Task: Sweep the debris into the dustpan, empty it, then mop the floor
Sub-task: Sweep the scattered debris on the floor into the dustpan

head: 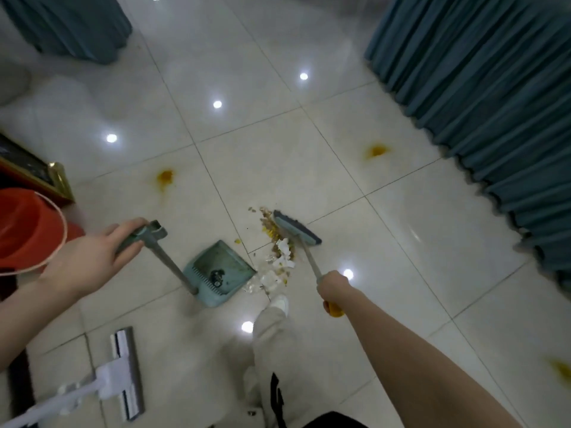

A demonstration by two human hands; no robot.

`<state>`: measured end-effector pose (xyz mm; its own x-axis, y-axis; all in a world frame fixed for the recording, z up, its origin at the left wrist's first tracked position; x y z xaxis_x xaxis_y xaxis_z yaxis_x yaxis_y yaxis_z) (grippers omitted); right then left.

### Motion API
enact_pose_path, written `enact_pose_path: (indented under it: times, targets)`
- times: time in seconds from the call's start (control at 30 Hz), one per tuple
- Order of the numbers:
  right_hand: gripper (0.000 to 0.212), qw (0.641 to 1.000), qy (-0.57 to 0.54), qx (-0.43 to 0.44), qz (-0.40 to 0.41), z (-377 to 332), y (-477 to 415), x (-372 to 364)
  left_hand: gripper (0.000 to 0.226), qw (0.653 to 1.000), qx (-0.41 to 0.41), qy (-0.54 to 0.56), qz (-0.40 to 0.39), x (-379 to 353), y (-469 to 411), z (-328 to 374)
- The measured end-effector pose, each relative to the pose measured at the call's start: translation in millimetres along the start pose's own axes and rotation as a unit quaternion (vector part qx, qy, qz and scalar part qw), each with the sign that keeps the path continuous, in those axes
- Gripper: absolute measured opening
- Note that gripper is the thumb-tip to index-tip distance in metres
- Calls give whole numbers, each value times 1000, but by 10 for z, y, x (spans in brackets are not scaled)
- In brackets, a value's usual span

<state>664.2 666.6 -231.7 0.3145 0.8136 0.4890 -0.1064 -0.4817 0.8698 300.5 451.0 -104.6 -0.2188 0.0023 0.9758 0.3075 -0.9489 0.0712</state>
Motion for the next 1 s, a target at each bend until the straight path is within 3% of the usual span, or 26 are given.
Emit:
enact_pose_path:
  times: [0.2, 0.5, 0.87, 1.0]
  targets:
    - [17, 998, 61, 31, 7, 292, 225, -149, 41, 998, 35, 56, 25, -37, 1046, 336]
    - [22, 998, 31, 43, 27, 141, 384, 300, 43, 993, 73, 89, 28, -353, 1674, 355]
    - [19, 985, 109, 118, 62, -1399, -263, 843, 51, 977, 176, 116, 34, -822, 1839, 476]
    - [24, 974, 161, 150, 54, -1875, -652, 887, 42, 969, 218, 111, 23, -886, 1589, 606]
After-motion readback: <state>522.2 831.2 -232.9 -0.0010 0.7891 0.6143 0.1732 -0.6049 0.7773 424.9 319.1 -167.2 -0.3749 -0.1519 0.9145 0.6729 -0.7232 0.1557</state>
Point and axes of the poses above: each hand's wrist, its own y-axis away from the middle knuckle, its own x-axis out of the back of the hand, z = x × y, the point moved 5 cm from there along -y, towards the middle knuckle, and after that the axes turned 7 degrees about -x, right-handed, at the moved point
